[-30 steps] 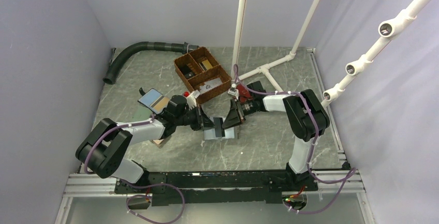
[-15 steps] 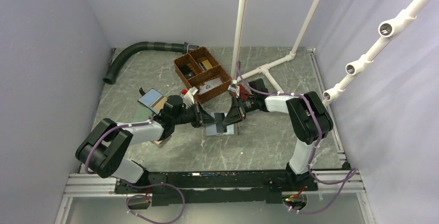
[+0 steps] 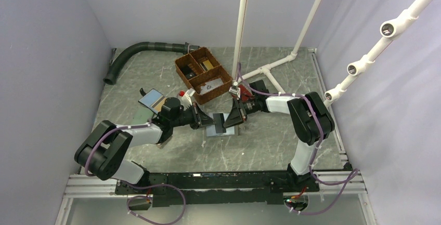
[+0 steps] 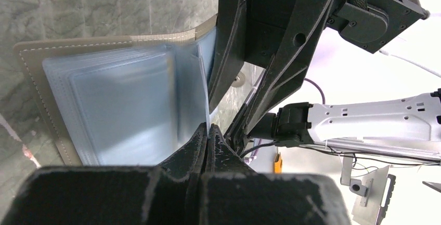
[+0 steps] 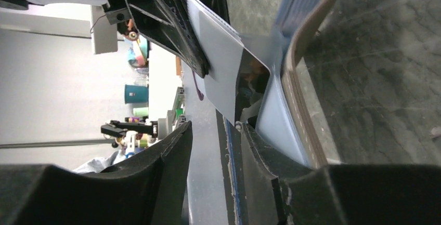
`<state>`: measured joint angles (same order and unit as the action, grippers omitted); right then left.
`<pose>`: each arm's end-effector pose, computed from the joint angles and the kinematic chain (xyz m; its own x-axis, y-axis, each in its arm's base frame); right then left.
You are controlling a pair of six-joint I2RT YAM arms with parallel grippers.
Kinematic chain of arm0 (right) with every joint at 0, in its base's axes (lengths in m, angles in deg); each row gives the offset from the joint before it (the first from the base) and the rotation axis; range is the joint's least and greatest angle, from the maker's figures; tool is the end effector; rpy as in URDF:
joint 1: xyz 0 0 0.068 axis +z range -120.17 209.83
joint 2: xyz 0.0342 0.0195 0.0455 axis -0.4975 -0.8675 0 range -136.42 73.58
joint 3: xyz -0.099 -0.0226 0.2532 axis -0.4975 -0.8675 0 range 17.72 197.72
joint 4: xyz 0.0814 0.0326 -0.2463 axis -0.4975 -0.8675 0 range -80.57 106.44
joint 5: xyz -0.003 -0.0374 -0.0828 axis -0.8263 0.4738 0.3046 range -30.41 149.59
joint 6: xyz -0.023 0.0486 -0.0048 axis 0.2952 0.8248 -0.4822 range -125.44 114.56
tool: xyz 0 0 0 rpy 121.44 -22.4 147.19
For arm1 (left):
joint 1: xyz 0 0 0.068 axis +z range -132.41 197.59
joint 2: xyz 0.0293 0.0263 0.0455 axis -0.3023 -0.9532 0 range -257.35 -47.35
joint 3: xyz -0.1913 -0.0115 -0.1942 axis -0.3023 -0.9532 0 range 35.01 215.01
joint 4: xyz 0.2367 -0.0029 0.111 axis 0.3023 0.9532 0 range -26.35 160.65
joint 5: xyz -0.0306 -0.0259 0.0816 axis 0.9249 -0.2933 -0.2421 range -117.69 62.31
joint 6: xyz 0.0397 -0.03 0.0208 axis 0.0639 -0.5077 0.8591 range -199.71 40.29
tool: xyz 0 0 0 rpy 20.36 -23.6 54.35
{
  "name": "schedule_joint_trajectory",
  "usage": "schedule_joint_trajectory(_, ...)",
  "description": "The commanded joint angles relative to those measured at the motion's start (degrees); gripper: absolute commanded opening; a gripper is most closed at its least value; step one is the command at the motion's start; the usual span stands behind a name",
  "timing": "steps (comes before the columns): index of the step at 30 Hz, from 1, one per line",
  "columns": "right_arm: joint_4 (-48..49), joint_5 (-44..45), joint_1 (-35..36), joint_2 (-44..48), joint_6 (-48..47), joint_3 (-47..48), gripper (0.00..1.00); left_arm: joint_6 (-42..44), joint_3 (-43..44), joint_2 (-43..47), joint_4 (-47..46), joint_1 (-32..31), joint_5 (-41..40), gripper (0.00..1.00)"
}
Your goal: Take the credit cards out of the card holder
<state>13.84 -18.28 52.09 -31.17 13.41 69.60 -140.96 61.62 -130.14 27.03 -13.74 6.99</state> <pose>0.2913 0.1567 0.1425 -0.9130 -0.3002 -0.2763 -0.3145 0.0863 0.9453 0.2204 -0.1580 0.1707 -0.9140 -0.2876 -0.2862 0.1753 0.3564 -0.9178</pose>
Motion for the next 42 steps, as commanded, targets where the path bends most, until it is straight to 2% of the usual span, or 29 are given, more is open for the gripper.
schedule_joint_trajectory(1,-4.1,4.9,-0.3,3.0,-4.8,1.5,0.45,-0.9,-0.6,3.2,-4.1,1.1,0.7,0.0)
schedule_joint_trajectory(12,-3.7,5.6,-0.6,2.1,-3.6,1.5,0.5,-3.4,-0.7,1.0,-10.5,1.5,3.2,0.0)
schedule_joint_trajectory(22,6.0,0.0,-0.6,1.6,5.4,0.0,0.47,-6.6,-1.1,-2.4,-18.3,1.5,5.3,0.0)
schedule_joint_trajectory(26,10.0,-1.6,-0.9,2.1,8.5,-1.2,0.37,-6.5,-1.1,-2.7,-17.9,1.5,5.5,0.0)
schedule_joint_trajectory(32,10.5,-1.8,-1.3,1.8,8.8,-1.5,0.17,-6.1,-1.1,-2.6,-16.9,1.6,5.6,0.0)
schedule_joint_trajectory(35,11.2,-2.1,-1.3,1.5,9.2,-1.7,0.01,-5.9,-1.1,-2.6,-15.3,1.6,5.6,0.0)
schedule_joint_trajectory(37,11.2,-2.3,-1.4,1.4,9.0,-1.9,0.0,-6.2,-1.3,-2.6,-14.3,1.8,5.5,0.06)
schedule_joint_trajectory(42,8.8,-1.5,-1.7,0.6,6.0,-1.7,0.0,-7.2,-2.7,-2.3,-14.3,2.8,5.8,0.1)
